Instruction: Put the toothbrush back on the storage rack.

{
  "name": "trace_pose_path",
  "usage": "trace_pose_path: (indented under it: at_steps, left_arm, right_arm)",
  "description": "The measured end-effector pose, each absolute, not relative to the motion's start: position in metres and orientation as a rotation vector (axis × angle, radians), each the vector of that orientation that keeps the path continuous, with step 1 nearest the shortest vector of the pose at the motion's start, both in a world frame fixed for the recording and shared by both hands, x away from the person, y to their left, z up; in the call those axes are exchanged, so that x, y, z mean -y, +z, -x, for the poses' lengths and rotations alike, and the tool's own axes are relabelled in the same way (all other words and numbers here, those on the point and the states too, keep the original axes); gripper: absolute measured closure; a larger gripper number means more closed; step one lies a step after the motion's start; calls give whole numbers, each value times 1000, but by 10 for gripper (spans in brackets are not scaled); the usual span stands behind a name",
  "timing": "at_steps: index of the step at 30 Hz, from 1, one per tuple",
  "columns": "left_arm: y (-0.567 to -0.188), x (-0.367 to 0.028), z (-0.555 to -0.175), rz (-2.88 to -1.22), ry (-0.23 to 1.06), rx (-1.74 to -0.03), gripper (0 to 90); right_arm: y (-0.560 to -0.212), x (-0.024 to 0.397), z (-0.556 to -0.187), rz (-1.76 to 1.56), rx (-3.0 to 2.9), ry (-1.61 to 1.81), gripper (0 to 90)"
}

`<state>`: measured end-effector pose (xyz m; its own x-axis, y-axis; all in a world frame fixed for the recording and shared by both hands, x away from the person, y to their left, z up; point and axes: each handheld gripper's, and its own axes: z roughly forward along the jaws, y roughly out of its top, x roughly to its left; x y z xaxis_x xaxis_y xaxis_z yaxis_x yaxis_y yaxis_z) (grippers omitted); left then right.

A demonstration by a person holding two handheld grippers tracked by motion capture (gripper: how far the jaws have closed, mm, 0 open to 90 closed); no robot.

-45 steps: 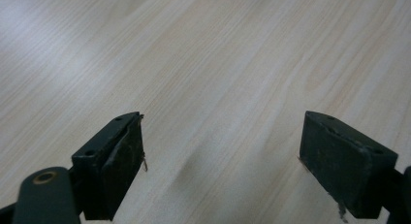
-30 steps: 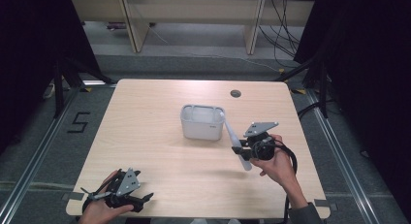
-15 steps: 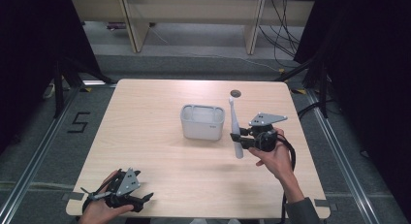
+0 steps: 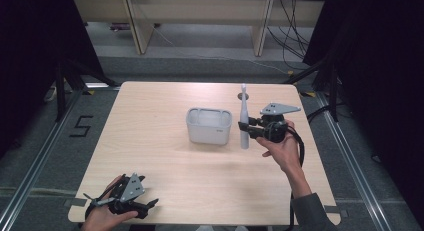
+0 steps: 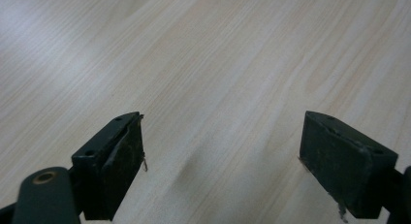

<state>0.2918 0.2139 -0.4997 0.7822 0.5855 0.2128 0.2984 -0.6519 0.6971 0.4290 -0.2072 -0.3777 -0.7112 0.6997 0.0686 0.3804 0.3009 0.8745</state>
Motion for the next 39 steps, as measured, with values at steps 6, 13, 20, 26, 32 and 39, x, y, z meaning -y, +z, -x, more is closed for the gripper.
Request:
trace_pose_path:
  at_steps: [6, 13, 20, 26, 32, 39]
  left_arm:
    - [-500, -214, -292, -2298, 558, -657, 155]
    - [-500, -214, -292, -2302, 555, -659, 154]
    - [-500, -214, -292, -2301, 556, -656, 154]
    - [-500, -214, -292, -2297, 558, -657, 154]
    - [-500, -214, -292, -2295, 552, -657, 154]
    - [-500, -214, -292, -2307, 553, -654, 154]
  right_arm:
    - [-369, 205, -435, -978, -2216, 1392, 665]
    - [-358, 201, -444, -988, -2222, 1395, 665]
    - [-347, 191, -453, -978, -2206, 1436, 665]
    - [-341, 179, -460, -965, -2189, 1440, 665]
    - [-337, 171, -469, -972, -2193, 1441, 665]
    - [-340, 164, -480, -970, -2150, 1437, 665]
